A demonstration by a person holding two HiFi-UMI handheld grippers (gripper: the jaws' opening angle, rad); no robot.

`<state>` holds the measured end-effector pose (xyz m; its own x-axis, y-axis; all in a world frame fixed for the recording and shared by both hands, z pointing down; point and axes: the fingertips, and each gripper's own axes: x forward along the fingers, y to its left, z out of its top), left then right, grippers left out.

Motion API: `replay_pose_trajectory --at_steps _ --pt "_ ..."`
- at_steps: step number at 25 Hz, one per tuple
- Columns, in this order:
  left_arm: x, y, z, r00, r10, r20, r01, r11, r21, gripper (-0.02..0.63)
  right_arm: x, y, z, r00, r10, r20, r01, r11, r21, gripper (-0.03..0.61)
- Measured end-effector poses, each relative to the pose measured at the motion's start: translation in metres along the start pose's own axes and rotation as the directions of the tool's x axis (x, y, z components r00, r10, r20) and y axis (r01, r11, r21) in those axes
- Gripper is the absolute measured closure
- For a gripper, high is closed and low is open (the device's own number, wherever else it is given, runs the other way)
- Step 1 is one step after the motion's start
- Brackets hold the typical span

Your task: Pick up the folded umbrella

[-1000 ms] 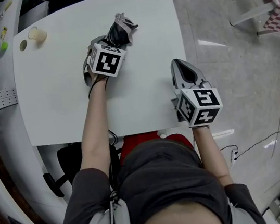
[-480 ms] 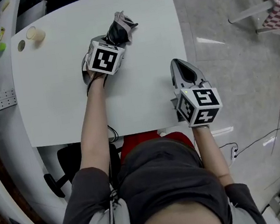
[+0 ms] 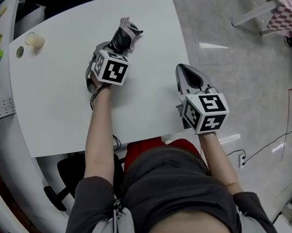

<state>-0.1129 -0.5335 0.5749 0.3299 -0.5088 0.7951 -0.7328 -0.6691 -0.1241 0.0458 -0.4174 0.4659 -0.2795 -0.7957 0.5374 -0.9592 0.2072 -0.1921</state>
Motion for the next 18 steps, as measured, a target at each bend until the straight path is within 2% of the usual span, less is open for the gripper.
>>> replay_pose_trajectory --at_steps 8,18 --pt "-0.024 -0.018 0.015 0.997 -0.009 0.081 0.011 1.0 -0.028 0.416 -0.018 -0.005 0.002 0.999 -0.019 0.027 0.019 1.0 0.005 0.56" --pt "-0.075 -0.053 0.048 0.978 0.013 0.207 0.003 0.997 -0.077 0.416 -0.058 -0.015 0.01 0.995 -0.011 0.094 0.01 1.0 0.01 0.56"
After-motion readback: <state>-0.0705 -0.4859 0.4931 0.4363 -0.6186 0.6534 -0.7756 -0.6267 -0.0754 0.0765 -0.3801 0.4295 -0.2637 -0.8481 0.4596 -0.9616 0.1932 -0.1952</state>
